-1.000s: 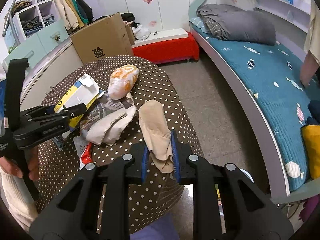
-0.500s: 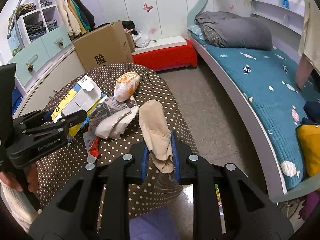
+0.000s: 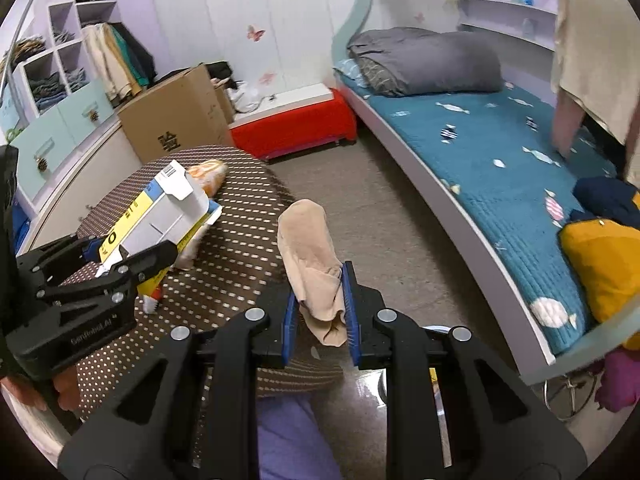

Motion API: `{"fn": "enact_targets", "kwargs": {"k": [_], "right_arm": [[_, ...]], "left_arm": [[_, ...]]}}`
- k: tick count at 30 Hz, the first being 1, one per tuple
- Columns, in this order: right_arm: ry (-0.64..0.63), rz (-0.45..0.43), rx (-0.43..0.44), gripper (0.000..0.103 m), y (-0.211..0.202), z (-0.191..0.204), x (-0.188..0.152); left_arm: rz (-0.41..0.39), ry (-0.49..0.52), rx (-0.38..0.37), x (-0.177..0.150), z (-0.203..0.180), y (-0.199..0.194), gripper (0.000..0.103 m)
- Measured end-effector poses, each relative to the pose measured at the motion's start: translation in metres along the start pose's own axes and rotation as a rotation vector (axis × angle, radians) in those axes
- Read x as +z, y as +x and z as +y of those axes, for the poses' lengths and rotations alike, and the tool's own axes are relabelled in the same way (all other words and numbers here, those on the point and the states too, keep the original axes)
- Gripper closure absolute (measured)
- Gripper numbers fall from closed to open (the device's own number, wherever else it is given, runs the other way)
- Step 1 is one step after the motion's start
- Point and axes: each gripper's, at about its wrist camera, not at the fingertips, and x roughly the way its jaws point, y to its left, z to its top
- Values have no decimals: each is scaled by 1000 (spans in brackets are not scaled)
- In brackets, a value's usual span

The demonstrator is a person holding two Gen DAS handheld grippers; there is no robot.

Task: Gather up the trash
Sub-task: 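Carry the yellow box and beige sock with both tools over the bucket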

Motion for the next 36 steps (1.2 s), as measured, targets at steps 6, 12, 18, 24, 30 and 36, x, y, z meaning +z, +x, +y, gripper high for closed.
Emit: {"fn": "enact_targets", "kwargs": {"k": [6,12,18,24,30,36], "right_arm": [[53,-10,-48,83,-14,-30,-10],[114,-7,-98,83,-22,-64,-24],[179,10,-144,83,-25,-100,-43],[256,48,-182,83,-18,-138,-64],[346,109,-214,83,-4,-175,-90],[427,155,-240,83,6,-206,-111]], "left_arm": [[5,64,-69,-1,-42,5,54],[19,128,-128,-4,-85,15,54],[54,182,-155,-9,-125,34,54],[130,232,-189,-16,-161,65,54],[212,275,-210,-26,-196,101,54],[298,305,-240,-37,-229,136,49]]}}
